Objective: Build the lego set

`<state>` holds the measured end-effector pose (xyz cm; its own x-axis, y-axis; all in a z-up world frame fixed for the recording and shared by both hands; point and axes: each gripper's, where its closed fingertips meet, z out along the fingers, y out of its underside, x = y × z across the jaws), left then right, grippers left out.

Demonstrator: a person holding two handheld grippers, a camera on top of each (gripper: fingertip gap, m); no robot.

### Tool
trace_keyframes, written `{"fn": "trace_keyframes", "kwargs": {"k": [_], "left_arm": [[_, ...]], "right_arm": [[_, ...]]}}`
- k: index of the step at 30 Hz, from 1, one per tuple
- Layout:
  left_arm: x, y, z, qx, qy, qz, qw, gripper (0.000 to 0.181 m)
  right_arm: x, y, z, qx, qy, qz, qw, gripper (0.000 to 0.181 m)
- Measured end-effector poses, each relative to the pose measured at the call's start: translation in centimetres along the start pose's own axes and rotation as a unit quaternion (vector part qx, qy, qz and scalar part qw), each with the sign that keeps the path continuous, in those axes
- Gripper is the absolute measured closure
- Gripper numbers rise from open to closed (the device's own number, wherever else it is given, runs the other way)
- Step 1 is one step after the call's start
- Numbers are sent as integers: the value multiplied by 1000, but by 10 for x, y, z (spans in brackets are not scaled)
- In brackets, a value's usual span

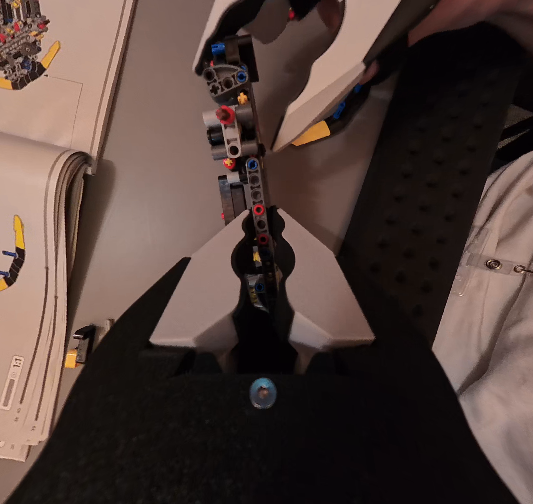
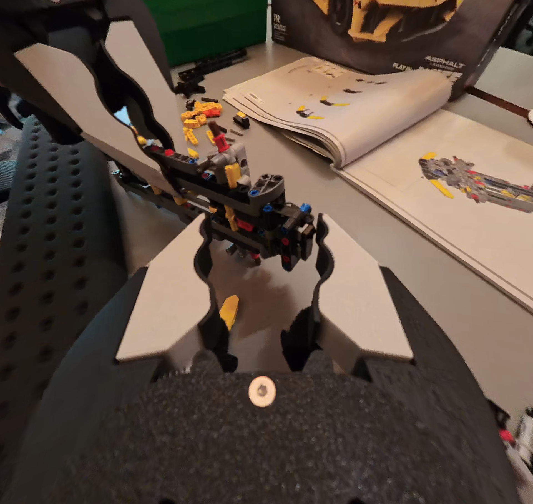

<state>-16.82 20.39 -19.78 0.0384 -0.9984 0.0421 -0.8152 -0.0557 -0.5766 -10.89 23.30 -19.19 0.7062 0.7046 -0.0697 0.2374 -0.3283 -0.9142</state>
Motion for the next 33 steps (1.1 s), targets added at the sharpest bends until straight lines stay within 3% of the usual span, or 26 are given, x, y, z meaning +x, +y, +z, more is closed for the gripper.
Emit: {"fn": "trace_keyframes", "kwargs": {"k": [4, 8, 12, 17, 21, 24, 29, 33], "left_arm": [[2, -1, 1, 5, -4, 5, 1000, 174], [-1, 1, -2, 30, 0, -21, 999, 157], [0, 4, -9, 75, 52, -76, 993, 157], [-8, 17, -56, 165, 109, -135, 971, 154], [-53, 70, -102, 180, 42, -172, 968, 152], [-90, 131, -114, 117, -44, -176, 976, 152], [-115, 202, -116, 10, -99, -171, 980, 149], [-139, 226, -123, -30, -150, -191, 970, 145]], "right_arm": [[0, 2, 3, 5, -23, -6, 1000, 115], [0, 3, 1, 8, -34, -13, 999, 135], [-6, 2, 2, 9, -52, -29, 998, 139], [-4, 2, 1, 3, -83, -34, 996, 139], [2, 1, 3, -8, -93, -34, 995, 139], [4, 0, 6, -16, -97, -42, 994, 139], [3, 0, 7, -16, -97, -53, 994, 139], [3, 0, 6, -9, -95, -54, 994, 139]]}}
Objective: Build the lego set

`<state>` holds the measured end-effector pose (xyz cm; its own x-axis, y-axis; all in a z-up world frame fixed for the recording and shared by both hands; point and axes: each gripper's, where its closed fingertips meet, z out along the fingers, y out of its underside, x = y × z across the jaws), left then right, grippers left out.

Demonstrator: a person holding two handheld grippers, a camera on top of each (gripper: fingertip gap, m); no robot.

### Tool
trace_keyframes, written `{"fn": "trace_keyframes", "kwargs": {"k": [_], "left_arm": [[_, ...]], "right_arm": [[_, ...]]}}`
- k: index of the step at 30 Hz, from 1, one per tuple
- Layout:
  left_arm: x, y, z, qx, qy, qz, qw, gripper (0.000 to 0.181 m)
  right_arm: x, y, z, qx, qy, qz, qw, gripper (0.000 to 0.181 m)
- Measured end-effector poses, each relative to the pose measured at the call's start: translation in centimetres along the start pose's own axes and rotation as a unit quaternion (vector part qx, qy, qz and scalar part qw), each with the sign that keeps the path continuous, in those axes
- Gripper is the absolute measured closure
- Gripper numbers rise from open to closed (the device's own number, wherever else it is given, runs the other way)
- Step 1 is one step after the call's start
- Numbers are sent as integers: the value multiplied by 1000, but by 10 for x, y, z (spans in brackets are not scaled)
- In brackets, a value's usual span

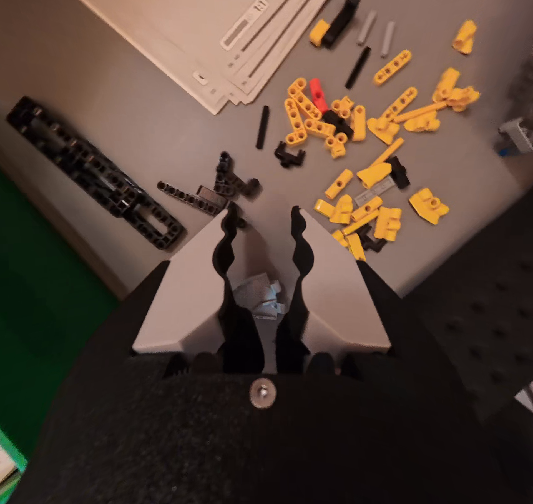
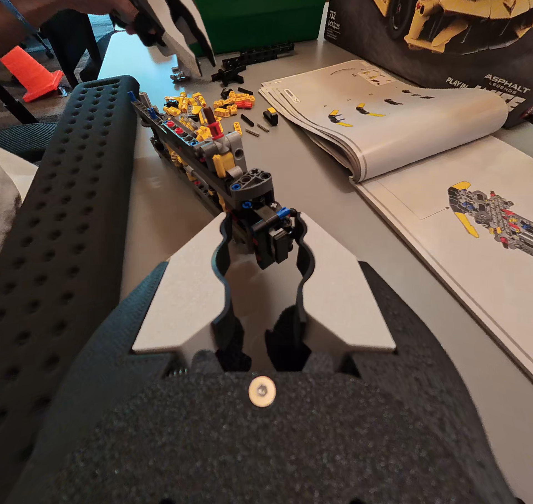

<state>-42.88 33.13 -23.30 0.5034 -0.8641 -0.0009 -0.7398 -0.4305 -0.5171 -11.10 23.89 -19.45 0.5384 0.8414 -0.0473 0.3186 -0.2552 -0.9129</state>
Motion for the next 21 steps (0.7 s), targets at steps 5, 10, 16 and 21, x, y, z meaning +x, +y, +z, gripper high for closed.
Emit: {"fn": "trace_keyframes", "kwargs": {"k": [5, 10, 16, 21], "left_arm": [[-27, -2, 3, -13, -64, -65, 996, 144], [-38, 3, 5, -13, -100, -156, 983, 144], [-79, -7, -15, 24, -207, -190, 959, 150], [-112, -8, 9, -22, -265, -219, 939, 132]], "right_arm": [[1, 0, 1, 1, 0, 9, 1000, 139], [1, 0, 1, 4, 1, 10, 1000, 139], [1, 0, 0, 4, -1, 13, 1000, 139], [0, 1, -1, 1, 1, 11, 1000, 139]]}}
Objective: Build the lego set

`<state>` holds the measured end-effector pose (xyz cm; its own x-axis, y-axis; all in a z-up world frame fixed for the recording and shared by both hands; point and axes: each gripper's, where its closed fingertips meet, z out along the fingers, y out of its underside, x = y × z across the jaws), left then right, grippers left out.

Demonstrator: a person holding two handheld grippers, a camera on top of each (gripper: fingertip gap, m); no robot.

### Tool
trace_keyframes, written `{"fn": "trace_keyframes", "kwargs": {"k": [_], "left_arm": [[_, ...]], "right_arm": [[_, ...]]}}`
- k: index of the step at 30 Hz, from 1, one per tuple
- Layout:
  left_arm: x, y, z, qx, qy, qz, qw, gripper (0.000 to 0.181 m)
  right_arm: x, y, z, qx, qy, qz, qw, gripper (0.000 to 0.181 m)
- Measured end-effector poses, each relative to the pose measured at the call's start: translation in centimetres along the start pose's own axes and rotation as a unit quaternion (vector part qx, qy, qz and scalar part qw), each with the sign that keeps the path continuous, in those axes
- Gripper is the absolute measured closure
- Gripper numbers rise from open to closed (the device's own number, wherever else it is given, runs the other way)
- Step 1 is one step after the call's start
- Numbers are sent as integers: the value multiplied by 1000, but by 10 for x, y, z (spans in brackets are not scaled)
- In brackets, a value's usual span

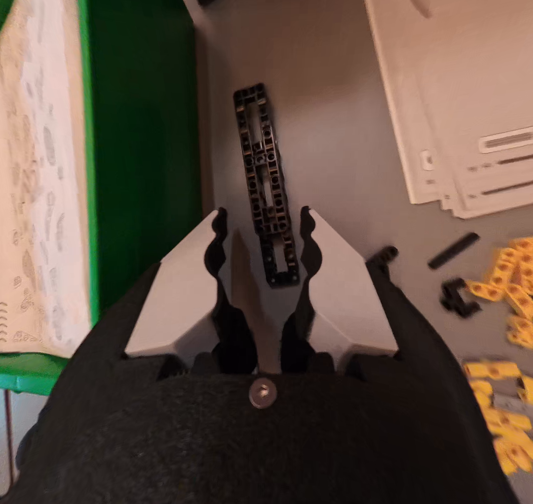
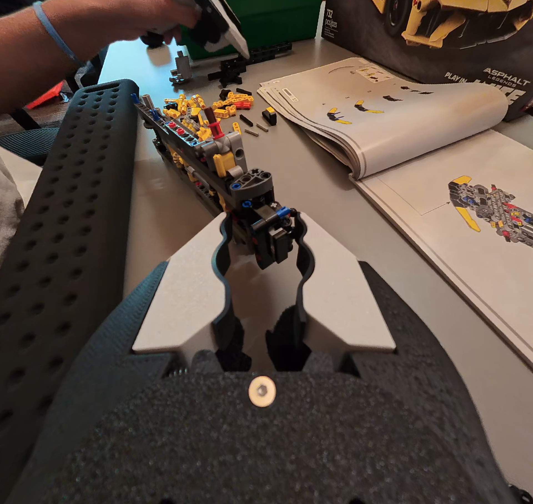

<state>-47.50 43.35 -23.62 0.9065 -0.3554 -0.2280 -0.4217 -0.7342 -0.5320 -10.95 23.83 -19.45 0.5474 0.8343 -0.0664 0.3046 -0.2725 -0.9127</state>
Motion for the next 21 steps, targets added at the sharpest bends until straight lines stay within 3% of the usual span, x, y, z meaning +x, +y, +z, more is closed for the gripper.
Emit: {"fn": "trace_keyframes", "kwargs": {"k": [1, 4, 7, 13, 16, 19, 21], "left_arm": [[-1, 3, 8, -17, -9, 0, 1000, 122], [0, -1, 14, -13, -12, -16, 1000, 125], [1, 1, 15, -18, -7, -11, 1000, 156], [5, 0, 4, -18, 42, -7, 999, 157], [4, -9, -13, 1, 33, 46, 998, 157], [39, -35, -40, 60, 85, 134, 986, 157], [99, -52, -65, 112, 184, 211, 953, 157]], "right_arm": [[0, 0, -1, 1, 1, 0, 1000, 139], [-1, 1, -4, 3, 5, 2, 1000, 139], [-1, 2, -5, 3, 6, 1, 1000, 139], [-2, 2, -5, 0, 3, 1, 1000, 139], [-3, 3, -6, 0, 3, 1, 1000, 139], [-3, 3, -7, -1, 3, 0, 1000, 139], [-3, 3, -7, -1, 3, -2, 1000, 139]]}}
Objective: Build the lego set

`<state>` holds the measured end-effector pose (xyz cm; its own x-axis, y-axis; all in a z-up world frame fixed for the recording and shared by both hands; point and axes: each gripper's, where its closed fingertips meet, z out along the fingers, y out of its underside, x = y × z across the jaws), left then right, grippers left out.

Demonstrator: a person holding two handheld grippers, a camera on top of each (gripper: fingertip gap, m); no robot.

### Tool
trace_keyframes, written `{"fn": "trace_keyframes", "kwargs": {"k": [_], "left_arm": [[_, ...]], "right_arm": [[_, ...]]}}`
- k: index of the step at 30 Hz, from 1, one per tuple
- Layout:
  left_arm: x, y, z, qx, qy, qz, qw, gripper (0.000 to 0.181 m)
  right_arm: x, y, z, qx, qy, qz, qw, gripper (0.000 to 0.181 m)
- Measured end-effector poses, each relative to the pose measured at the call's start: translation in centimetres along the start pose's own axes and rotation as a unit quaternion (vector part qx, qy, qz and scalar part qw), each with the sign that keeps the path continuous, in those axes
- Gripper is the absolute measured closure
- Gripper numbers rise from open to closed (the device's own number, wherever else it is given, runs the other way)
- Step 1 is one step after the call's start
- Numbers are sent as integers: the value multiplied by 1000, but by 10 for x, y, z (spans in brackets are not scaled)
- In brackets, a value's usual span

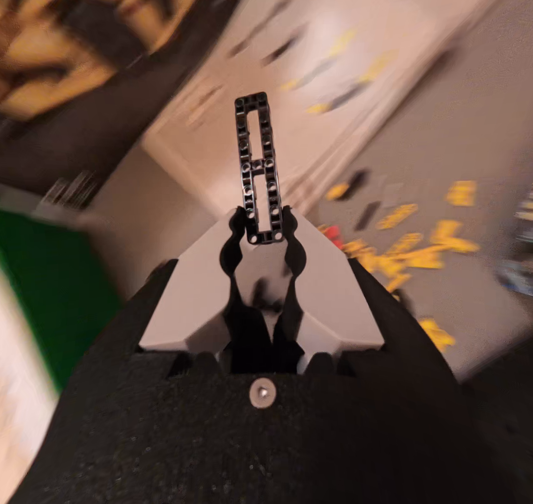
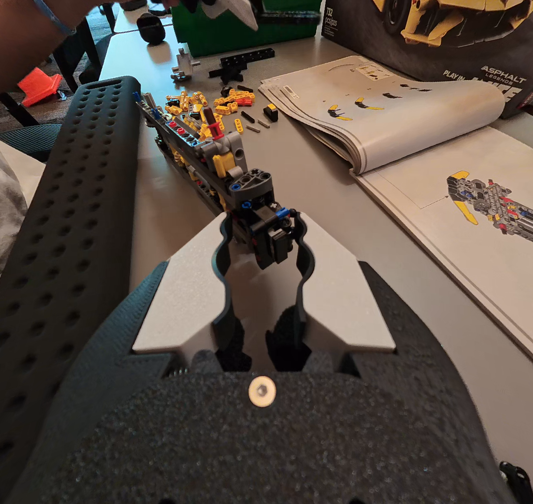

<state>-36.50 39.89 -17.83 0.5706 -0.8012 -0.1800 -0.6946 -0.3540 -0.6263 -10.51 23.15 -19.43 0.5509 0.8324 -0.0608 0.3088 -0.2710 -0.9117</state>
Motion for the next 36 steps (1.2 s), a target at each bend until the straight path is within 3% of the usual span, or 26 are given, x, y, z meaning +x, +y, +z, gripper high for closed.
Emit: {"fn": "trace_keyframes", "kwargs": {"k": [3, 6, 11, 15, 19, 22, 27, 36], "left_arm": [[101, -45, 13, 53, 171, 130, 975, 157], [164, -50, 38, -7, 290, 171, 942, 157], [208, -53, 51, -112, 477, 17, 872, 157], [209, -52, 47, -161, 546, -88, 817, 158], [218, -39, 42, -198, 581, -124, 780, 158], [219, -30, 47, -209, 573, -115, 784, 158], [224, -21, 41, -233, 594, -97, 764, 157], [210, -9, 36, -240, 590, -44, 770, 159]], "right_arm": [[-1, 0, -1, -1, 0, -1, 1000, 139], [-2, 1, -1, -2, 1, -3, 1000, 139], [-2, 1, -3, -4, 6, -2, 1000, 139], [3, 3, -6, -19, 7, 42, 999, 140], [11, 6, -9, -32, 11, 84, 996, 140], [11, 6, -11, -26, 12, 76, 997, 139], [10, 6, -11, -22, 12, 66, 997, 139], [14, 7, -10, -28, 3, 87, 996, 139]]}}
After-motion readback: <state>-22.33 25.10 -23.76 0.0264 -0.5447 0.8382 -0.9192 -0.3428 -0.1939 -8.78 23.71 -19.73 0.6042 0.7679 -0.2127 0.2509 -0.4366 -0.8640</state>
